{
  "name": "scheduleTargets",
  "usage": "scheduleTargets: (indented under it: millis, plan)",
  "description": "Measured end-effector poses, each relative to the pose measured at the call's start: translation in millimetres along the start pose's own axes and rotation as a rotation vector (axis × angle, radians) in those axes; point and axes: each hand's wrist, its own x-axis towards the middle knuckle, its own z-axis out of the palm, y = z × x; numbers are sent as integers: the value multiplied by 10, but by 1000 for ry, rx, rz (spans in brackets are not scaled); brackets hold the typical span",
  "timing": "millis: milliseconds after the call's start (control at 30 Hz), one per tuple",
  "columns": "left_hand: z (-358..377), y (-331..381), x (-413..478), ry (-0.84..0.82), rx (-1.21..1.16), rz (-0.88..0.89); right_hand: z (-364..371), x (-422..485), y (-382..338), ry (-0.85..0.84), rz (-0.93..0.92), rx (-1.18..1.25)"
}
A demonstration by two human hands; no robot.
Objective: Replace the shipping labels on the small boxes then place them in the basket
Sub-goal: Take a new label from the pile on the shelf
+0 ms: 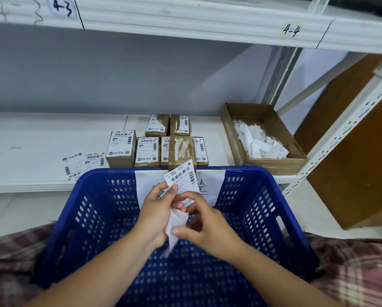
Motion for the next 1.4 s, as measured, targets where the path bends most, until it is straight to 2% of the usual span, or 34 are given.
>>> scheduleTargets:
  millis: [200, 433, 600, 900, 1033, 1267, 1400]
  plan:
    - [29, -20, 35, 27, 71, 96, 172, 5, 100, 115, 85, 237]
    - [140, 278, 219, 80, 255, 334, -265, 289, 217, 381, 188, 105]
    - [254, 436, 392, 58, 269, 441, -782, 555, 526, 647, 304, 31]
    - [427, 419, 676, -23, 312, 319, -1360, 1032, 1177, 726, 502, -116]
    - [498, 440, 813, -38, 319, 292, -1575, 1250, 1300, 886, 572, -52]
    - [605, 484, 998, -78, 306, 270, -1886, 1569, 1290, 1128, 510, -98]
    - [603, 441, 1056, -90, 316, 247, -1977, 1646, 1386, 1072, 545, -245]
